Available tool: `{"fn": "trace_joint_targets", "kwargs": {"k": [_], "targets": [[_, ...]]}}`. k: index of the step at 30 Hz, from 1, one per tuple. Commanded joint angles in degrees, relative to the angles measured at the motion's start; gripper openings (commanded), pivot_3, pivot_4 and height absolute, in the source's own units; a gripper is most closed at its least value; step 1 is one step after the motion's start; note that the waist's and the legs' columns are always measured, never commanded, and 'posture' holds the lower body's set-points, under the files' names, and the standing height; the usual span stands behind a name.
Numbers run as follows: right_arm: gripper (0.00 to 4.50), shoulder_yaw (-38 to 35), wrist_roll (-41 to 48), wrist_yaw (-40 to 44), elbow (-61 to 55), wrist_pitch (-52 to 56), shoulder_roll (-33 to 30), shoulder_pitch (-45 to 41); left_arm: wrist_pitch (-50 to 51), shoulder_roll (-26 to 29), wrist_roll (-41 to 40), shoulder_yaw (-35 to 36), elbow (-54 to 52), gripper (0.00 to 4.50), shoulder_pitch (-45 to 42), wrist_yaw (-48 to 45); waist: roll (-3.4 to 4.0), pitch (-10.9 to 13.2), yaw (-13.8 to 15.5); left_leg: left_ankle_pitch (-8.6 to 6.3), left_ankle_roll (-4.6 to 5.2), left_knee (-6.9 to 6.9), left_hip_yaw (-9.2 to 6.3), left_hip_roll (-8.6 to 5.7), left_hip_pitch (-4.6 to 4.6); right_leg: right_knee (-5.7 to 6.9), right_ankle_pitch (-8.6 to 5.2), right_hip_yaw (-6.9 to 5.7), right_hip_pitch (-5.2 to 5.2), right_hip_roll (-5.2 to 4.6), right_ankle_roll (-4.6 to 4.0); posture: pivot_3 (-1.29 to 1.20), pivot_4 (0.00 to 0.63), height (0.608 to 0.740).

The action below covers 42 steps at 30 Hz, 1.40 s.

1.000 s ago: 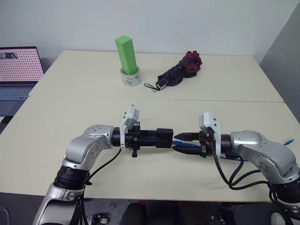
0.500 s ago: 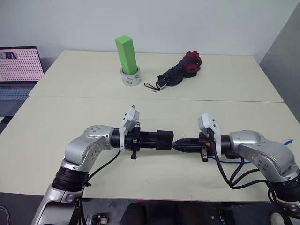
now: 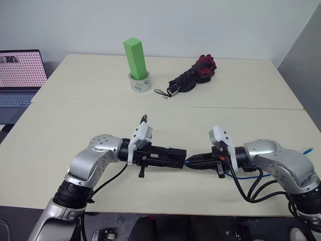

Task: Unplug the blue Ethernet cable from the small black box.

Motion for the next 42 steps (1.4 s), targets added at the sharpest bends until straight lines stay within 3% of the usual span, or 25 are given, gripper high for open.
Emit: {"fn": "trace_joint_targets", "kwargs": {"k": [1,8,14,16,20,26,31,37,42], "targets": [[0.08,-2.54,-1.52,1.20,0.01,-1.81,-2.25,-0.08,-2.08,1.65,2.37,-0.41,1.48,0.78,0.95,-0.84,0.00,0.00,-0.01,0.00,0.01,-0.01,0.01,0.00,0.00,0.00,0.00,0.01,0.00,0.00,0.00,0.00,0.150,0.740],[0.08,-3.27,-8.70,-1.39,5.94,-8.86,-2.25,0.18,-3.13,2.03,3.59,0.57,2.63,0.78,1.49,-0.61,0.00,0.01,0.03,-0.10,0.17,-0.01,0.01,-0.01,-0.02,-0.02,0.00,0.01,-0.01,0.00,0.00,0.00,0.150,0.740],[0.08,-6.36,-25.21,-24.02,29.59,-23.27,8.85,-8.64,-3.47,0.84,3.84,1.97,3.39,0.78,1.92,2.48,0.01,0.01,-0.24,0.00,0.00,-0.01,0.08,0.00,0.00,0.07,0.00,0.07,-0.08,0.00,0.00,0.00,0.150,0.740],[0.79,-7.52,-27.99,-28.77,36.52,-24.94,10.95,-11.14,-3.90,0.20,4.20,2.13,3.63,0.78,2.14,3.99,0.02,0.02,-0.25,0.02,-0.03,-0.04,0.09,0.01,0.00,0.07,0.00,0.06,-0.12,0.00,0.00,0.00,0.150,0.740],[1.67,-8.67,-29.68,-29.51,42.60,-26.38,12.64,-12.46,-4.94,-1.12,5.12,2.83,4.07,0.78,2.47,7.33,0.02,0.02,-0.02,0.02,-0.03,-0.06,0.10,0.02,-0.06,0.03,0.00,0.04,-0.14,-0.01,0.00,0.00,0.150,0.740],[3.16,-10.24,-27.90,-24.11,33.29,-24.07,9.33,-9.36,-9.65,-4.44,8.40,6.53,7.78,0.78,2.16,16.69,0.06,0.03,-0.17,0.02,-0.03,-0.06,0.16,0.04,-0.05,0.07,0.00,0.10,-0.17,-0.01,0.00,0.00,0.150,0.740],[4.21,-9.60,-16.55,-9.15,11.03,-19.03,3.94,-2.34,-18.31,-9.51,14.99,12.24,15.61,0.78,0.16,33.38,0.06,0.04,0.00,0.01,-0.02,-0.06,0.11,0.04,-0.07,0.02,0.00,0.05,-0.15,-0.02,0.00,0.00,0.150,0.740],[4.21,-7.34,-14.02,-9.02,1.53,-14.71,5.27,-1.80,-29.45,-12.31,19.93,17.00,25.50,0.78,-1.35,45.85,0.04,0.03,-0.03,0.01,-0.01,-0.04,0.09,0.05,-0.05,0.08,0.00,0.03,-0.14,-0.01,0.00,0.00,0.150,0.740],[4.21,-5.61,-15.22,-9.65,1.23,-13.78,7.02,-3.30,-31.13,-14.92,19.15,19.42,31.40,0.78,-1.87,50.39,0.03,0.03,0.03,0.01,-0.02,-0.02,0.09,0.01,-0.05,0.06,0.00,0.02,-0.13,-0.05,0.00,0.00,0.150,0.740]]}}
